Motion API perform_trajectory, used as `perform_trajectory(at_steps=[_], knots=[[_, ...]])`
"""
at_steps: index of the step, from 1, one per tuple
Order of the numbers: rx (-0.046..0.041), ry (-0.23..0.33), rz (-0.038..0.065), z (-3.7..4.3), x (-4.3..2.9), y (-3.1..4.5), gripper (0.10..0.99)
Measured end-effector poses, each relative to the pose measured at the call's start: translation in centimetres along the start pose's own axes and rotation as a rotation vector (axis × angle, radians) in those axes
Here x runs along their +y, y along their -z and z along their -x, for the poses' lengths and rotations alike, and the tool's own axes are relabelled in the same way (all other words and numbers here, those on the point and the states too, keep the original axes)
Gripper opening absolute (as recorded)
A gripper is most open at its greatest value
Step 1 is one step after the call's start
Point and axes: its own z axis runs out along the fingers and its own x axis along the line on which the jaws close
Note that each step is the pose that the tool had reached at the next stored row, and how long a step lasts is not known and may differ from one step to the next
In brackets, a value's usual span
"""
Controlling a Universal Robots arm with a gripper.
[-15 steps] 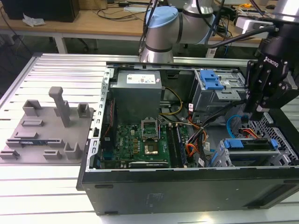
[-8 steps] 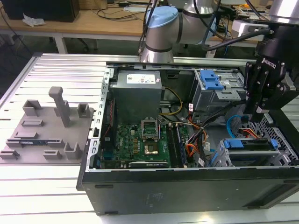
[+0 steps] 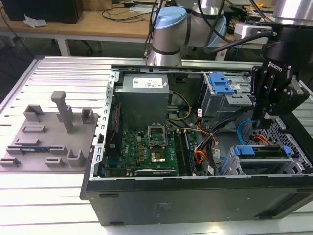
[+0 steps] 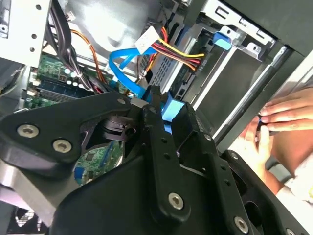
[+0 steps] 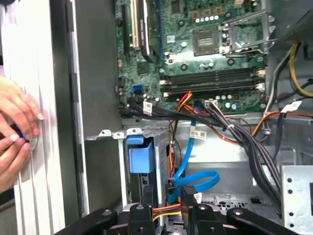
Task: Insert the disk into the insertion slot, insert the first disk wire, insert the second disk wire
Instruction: 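Insert the second disk wire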
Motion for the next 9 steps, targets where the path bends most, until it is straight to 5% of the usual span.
perform_trajectory(at_steps=[3, 7, 9], knots=[[0.0277, 0.021, -0.008, 0.26, 0.09, -0.05, 0.361], [0.0357, 0.028, -0.016, 1.09, 0.39, -0.25, 0.361], [0.0486, 0.038, -0.024, 1.22, 0.6, -0.39, 0.361]])
